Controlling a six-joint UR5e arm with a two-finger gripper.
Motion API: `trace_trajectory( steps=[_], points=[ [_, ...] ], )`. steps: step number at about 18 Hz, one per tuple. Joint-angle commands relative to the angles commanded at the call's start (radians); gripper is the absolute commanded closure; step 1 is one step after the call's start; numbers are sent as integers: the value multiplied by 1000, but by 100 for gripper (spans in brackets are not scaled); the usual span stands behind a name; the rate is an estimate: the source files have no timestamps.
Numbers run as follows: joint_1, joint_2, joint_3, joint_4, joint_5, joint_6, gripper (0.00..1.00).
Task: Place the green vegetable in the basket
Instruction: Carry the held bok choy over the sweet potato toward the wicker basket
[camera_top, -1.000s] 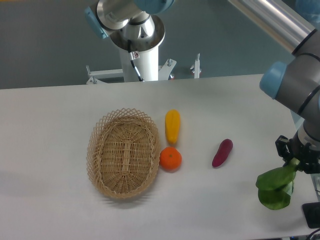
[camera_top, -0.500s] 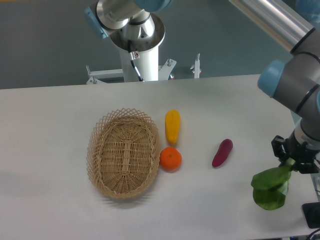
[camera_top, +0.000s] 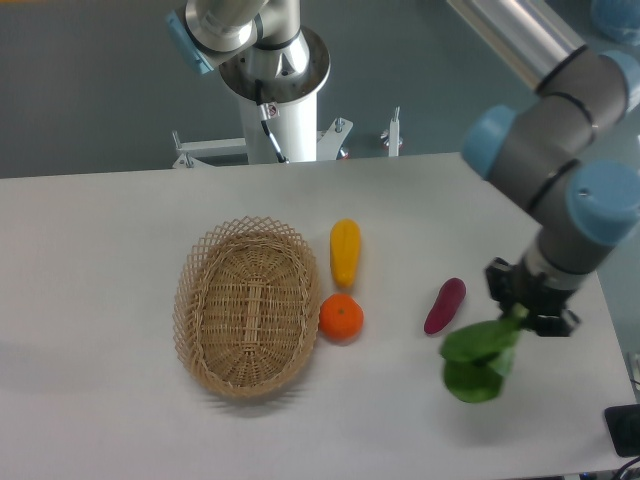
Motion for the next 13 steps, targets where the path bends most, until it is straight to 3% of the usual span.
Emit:
trace_trajectory(
  steps=[3,7,13],
  points=[
    [-58,64,-92,0,-2,-9,74],
    [-152,134,-164,0,-11,-29,74],
    [-262,140,-204,14,-12,-80,72]
  ],
)
